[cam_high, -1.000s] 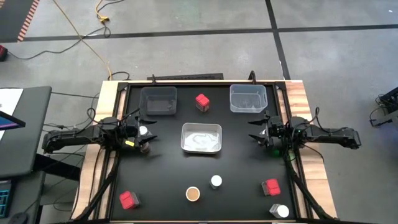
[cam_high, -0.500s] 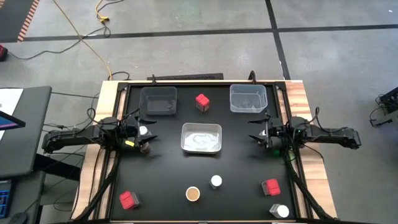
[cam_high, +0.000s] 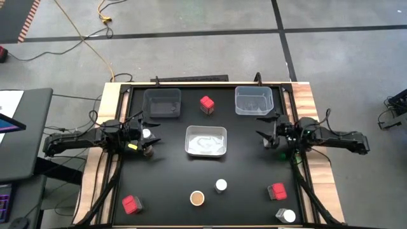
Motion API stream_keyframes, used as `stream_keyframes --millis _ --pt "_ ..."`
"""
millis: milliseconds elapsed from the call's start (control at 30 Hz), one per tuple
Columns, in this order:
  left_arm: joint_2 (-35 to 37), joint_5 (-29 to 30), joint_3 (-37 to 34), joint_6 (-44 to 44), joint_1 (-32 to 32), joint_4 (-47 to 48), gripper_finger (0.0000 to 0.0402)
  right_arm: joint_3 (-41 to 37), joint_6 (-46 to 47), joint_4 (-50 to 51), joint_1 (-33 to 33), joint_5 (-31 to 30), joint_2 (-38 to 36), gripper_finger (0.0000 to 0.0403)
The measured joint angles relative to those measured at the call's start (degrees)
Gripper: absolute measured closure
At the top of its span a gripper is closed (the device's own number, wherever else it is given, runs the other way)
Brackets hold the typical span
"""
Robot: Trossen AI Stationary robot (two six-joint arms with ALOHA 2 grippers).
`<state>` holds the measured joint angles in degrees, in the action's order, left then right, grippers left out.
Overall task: Sort spices by type
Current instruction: Put the white seasoning bottle into the transparent bin
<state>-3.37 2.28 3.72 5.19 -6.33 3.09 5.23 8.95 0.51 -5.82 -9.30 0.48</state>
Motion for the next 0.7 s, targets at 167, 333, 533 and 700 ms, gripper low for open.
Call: stream_keyframes --millis 167,333,533,700 --pt "0.0 0.0 0.0 0.0 0.0 0.0 0.0068 9.1 4.4 13.9 0.0 -6.6 2.2 0.0064" --pt "0.0 0.0 0.0 0.0 0.0 0.0 0.0068 19.9 11.0 27.5 0.0 -10.6 7.9 0.007" --pt "0.0 0.0 0.0 0.0 0.0 0.0 0.0068 31.3 20.6 38.6 0.0 -13.6 16.7 0.0072" --pt "0.0 0.0 0.0 0.0 0.0 0.0 0.0068 38.9 22.0 46.4 0.0 -13.6 24.8 0.0072"
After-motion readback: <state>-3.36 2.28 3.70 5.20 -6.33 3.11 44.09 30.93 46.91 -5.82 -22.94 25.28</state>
